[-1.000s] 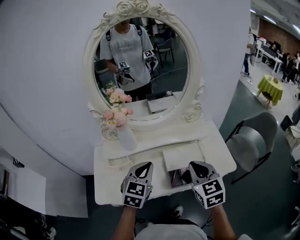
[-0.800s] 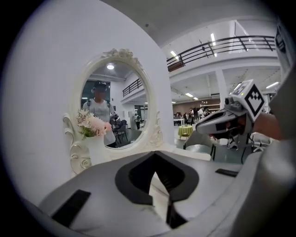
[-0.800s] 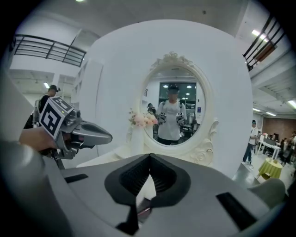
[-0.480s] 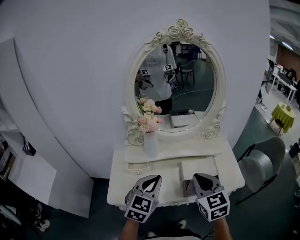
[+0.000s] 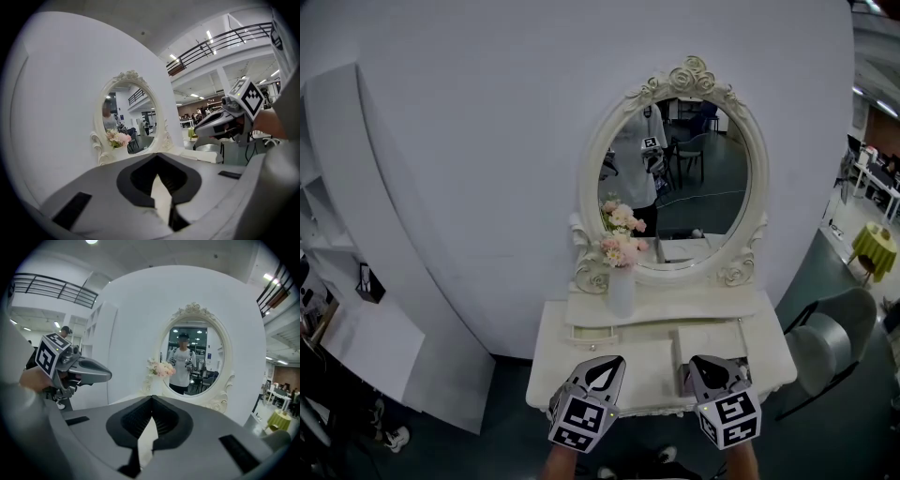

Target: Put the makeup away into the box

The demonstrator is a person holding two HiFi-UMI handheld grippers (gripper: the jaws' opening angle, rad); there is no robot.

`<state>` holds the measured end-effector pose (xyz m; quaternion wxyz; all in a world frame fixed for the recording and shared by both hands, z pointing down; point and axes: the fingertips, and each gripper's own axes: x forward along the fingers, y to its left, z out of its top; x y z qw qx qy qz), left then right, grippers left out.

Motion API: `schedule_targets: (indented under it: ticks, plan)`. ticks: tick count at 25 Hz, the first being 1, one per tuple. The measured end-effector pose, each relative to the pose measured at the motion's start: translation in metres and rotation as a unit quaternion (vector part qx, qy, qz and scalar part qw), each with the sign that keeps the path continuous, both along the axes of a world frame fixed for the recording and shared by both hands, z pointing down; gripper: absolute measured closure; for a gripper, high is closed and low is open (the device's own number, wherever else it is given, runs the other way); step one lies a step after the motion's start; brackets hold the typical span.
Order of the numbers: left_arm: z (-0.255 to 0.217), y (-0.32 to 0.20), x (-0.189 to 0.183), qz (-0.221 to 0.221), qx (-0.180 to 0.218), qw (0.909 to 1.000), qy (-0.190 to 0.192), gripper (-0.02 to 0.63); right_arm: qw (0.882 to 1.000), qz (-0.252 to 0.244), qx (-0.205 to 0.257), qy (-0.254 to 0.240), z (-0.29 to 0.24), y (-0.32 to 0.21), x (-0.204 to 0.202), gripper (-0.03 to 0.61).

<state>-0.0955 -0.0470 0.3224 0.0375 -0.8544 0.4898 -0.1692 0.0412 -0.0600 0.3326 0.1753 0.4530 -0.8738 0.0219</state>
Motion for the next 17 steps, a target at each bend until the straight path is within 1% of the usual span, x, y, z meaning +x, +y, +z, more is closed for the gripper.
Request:
schedule_targets:
  ticks: [4, 7, 12, 17]
  plan:
    - [0.001, 0.003, -0.005, -0.003, -0.002, 1.0000, 0.000, 0.620, 1.000, -0.004, 0.000, 0.005, 0.001, 0.004, -0.006, 0.581]
    - [0.003, 0.003, -0.010, -0.004, -0.005, 1.0000, -0.002, 0.618, 1.000, -0.010, -0.006, -0.005, 0.002, 0.005, -0.013, 0.581]
    - [0.009, 0.007, -0.021, -0.017, -0.019, 0.9996, -0.011, 0.620, 1.000, -0.014, -0.008, -0.006, 0.002, 0.011, -0.022, 0.581]
    - [0.012, 0.006, -0.027, -0.013, -0.023, 0.9997, -0.003, 0.620, 1.000, -0.011, -0.009, -0.002, 0.006, 0.009, -0.026, 0.581]
